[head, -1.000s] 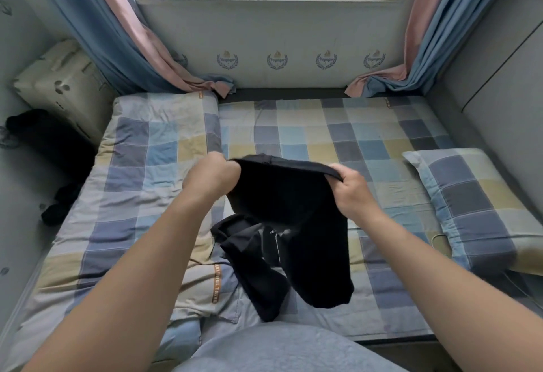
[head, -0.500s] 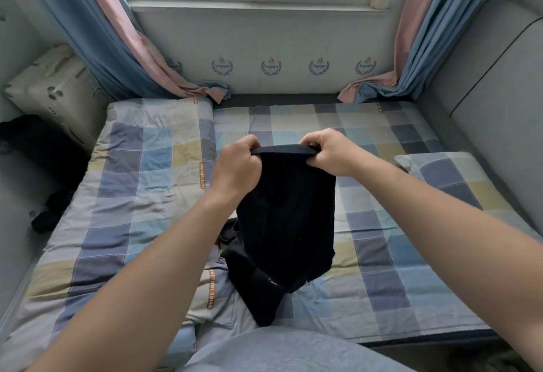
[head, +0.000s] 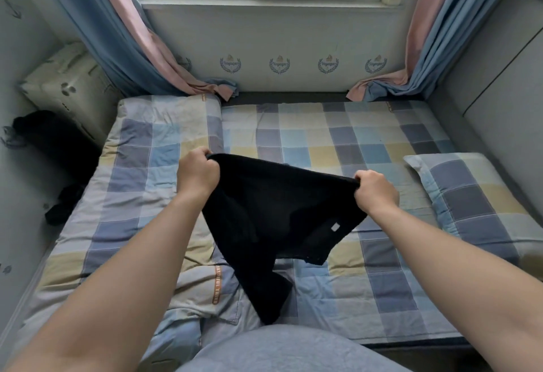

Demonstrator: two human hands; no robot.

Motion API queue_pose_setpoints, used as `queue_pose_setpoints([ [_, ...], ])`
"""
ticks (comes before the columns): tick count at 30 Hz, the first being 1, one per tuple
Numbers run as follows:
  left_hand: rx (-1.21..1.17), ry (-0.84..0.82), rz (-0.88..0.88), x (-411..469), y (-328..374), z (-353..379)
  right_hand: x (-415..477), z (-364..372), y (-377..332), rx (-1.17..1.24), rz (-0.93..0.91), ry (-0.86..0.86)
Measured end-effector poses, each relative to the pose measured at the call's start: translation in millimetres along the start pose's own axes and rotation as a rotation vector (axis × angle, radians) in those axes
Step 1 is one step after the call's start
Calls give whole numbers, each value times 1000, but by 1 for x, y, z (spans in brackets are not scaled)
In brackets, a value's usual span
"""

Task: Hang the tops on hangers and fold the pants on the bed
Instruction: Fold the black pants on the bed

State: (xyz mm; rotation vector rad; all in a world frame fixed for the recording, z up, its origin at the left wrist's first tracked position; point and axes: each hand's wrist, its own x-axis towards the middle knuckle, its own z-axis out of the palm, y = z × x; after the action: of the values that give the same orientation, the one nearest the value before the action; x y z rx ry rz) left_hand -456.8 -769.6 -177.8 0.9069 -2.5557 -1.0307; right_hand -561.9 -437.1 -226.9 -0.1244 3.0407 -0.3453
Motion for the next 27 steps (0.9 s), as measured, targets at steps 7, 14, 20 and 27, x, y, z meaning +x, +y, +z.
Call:
queue_pose_setpoints([
  [7, 175, -11, -220, 2, -80, 11, 11, -1, 9, 54, 42, 69],
  [14, -326, 134, -690, -9, -120, 23, 5, 10, 25, 280, 159, -54],
  [20, -651, 86, -773, -4, -114, 28, -5, 18, 32, 379, 66, -198],
  [27, -293, -167, -473, -3, -119, 26, -3, 18, 38, 338, 31, -326],
])
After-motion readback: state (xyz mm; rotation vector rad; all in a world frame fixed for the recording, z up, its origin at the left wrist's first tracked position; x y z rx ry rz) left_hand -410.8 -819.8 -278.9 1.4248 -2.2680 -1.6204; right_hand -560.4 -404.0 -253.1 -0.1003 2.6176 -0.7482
